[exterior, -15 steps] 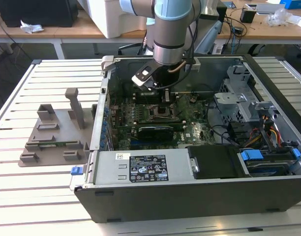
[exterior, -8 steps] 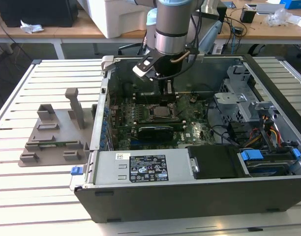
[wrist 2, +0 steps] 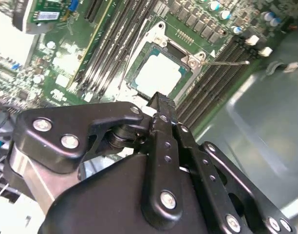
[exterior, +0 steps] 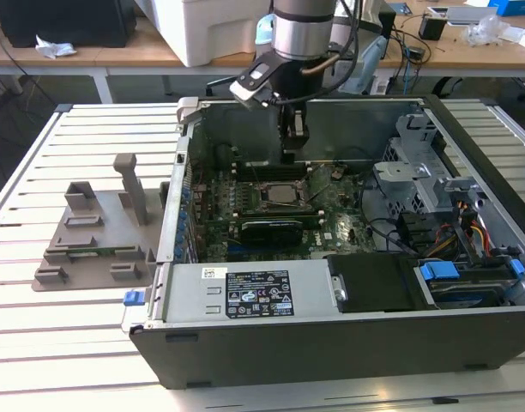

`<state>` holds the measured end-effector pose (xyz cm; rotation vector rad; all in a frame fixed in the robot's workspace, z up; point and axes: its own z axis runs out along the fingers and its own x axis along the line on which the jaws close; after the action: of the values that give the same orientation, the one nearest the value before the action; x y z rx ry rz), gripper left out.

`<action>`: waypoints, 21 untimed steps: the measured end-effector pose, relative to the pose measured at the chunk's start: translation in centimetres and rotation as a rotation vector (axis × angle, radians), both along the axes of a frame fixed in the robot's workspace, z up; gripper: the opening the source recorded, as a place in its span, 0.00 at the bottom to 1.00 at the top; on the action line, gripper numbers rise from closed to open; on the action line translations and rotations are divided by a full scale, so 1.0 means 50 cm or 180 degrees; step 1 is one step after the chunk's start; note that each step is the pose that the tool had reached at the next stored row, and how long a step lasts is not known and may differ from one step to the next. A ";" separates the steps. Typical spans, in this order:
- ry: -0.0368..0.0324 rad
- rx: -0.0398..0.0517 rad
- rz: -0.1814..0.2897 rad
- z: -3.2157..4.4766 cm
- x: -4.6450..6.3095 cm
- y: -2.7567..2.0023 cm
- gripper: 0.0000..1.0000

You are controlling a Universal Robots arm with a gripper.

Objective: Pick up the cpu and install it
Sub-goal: 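Place the cpu into insertion slot, then close the cpu cover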

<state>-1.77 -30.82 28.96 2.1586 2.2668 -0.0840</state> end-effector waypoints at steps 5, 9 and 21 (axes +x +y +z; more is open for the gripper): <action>0.0000 0.0000 0.0000 0.004 0.000 0.0000 0.11; 0.0000 0.0001 0.0000 0.004 0.000 0.0000 0.11; 0.0085 0.0001 0.0000 -0.022 0.145 0.0037 0.11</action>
<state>5.48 -30.64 27.86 2.1707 2.2812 -0.1132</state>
